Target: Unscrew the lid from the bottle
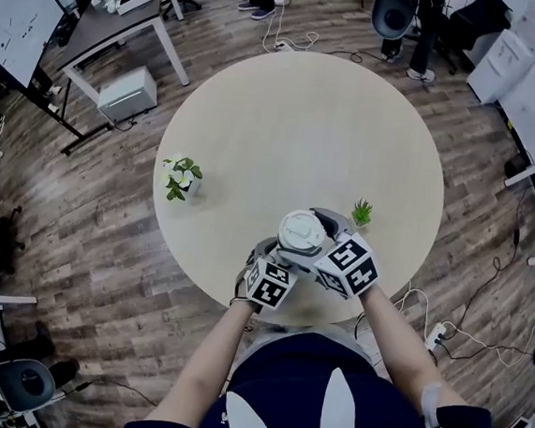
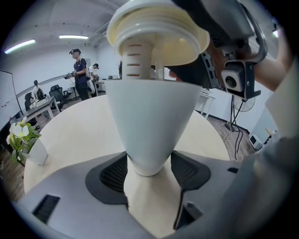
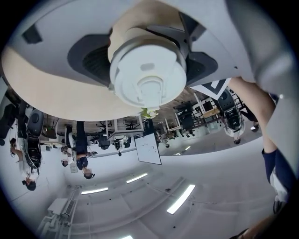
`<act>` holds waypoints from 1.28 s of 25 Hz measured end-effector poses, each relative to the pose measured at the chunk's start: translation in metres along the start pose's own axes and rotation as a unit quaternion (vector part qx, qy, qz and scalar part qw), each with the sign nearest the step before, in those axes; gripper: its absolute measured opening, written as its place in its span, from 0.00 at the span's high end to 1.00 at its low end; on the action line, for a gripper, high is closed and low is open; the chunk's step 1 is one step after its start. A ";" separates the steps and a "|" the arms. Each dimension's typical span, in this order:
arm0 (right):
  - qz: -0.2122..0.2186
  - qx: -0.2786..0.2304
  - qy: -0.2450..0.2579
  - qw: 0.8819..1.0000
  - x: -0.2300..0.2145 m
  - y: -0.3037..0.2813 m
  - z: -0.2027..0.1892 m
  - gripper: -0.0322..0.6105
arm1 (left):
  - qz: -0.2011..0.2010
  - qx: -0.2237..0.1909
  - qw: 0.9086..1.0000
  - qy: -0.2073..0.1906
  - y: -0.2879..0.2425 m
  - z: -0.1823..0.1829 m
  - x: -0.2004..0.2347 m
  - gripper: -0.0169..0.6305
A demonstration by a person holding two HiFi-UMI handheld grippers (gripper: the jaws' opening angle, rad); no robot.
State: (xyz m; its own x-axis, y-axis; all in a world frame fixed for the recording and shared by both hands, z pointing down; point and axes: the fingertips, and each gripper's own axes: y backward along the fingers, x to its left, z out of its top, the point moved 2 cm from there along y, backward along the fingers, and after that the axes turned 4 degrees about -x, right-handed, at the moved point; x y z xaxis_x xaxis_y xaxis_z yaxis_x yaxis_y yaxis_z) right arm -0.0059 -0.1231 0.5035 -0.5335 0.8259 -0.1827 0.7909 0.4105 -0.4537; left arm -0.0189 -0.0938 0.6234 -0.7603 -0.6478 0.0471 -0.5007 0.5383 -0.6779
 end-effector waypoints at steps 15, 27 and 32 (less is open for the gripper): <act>-0.019 -0.039 -0.105 0.993 -0.012 0.019 0.016 0.22 | 0.002 0.003 1.000 -0.002 -0.001 0.000 -0.001 0.51; -0.031 -0.068 -0.148 0.986 -0.017 0.036 0.019 0.22 | 0.009 0.016 1.000 0.014 0.001 -0.002 -0.002 0.52; -0.032 -0.093 -0.177 0.979 -0.018 0.043 0.025 0.22 | 0.021 0.006 1.000 0.021 0.011 -0.002 -0.002 0.57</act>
State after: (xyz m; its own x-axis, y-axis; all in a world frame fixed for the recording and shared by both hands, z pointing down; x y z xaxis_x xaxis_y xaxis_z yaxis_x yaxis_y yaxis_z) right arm 0.0299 -0.1304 0.4653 -0.6286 0.6233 -0.4652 0.7755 0.5476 -0.3142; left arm -0.0238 -0.0861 0.6172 -0.7976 -0.6013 0.0480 -0.4622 0.5581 -0.6891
